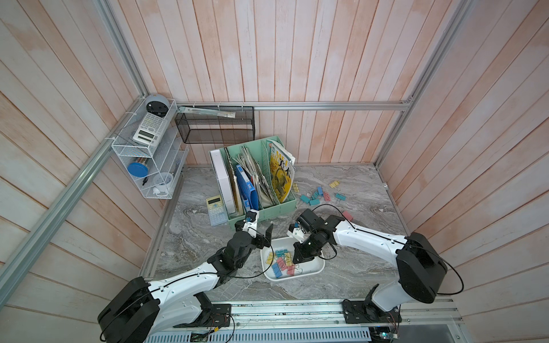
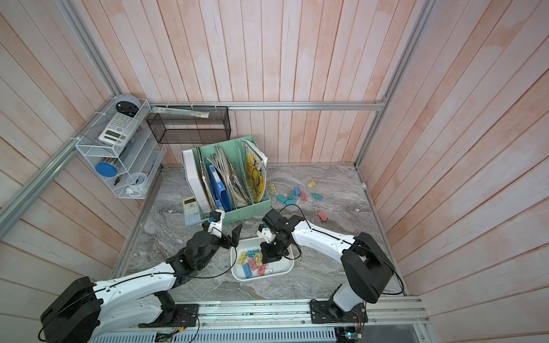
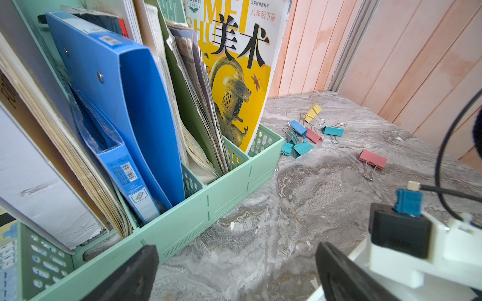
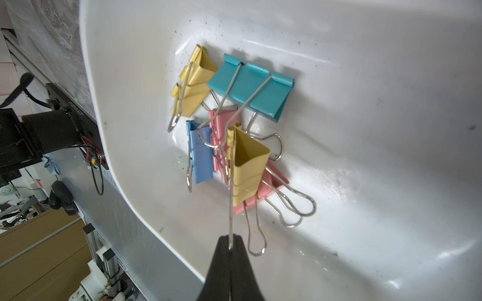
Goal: Put the binder clips in the storage box
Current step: Place the binder clip in the storage box.
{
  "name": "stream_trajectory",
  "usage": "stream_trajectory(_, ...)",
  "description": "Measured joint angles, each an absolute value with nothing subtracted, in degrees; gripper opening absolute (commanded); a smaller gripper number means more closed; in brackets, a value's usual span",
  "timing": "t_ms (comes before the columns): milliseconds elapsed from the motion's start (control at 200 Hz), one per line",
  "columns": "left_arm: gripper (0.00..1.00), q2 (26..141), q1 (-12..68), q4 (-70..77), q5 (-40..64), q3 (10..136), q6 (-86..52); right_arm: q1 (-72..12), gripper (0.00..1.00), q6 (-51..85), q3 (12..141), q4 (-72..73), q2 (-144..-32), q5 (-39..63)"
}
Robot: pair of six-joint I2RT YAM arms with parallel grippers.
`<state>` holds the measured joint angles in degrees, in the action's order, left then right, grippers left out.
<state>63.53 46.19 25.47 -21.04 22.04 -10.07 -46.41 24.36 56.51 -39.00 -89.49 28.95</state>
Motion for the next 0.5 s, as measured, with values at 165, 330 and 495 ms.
stream_trajectory(165,1.00,63.5,46.2,25.4,-21.0,22.0,-10.1,-46.5,0.16,25.4,56.2,-37.1,-90.7,30.0)
stream_trajectory(330,1.00,63.7,46.2,25.4,-21.0,22.0,-10.1,-46.6,0.22,25.8,56.0,-36.3,-90.8,30.0)
stream_trajectory(495,1.00,64.3,46.2,25.4,-21.0,22.0,-10.1,-46.4,0.35,26.0,56.0,-36.5,-89.1,27.7)
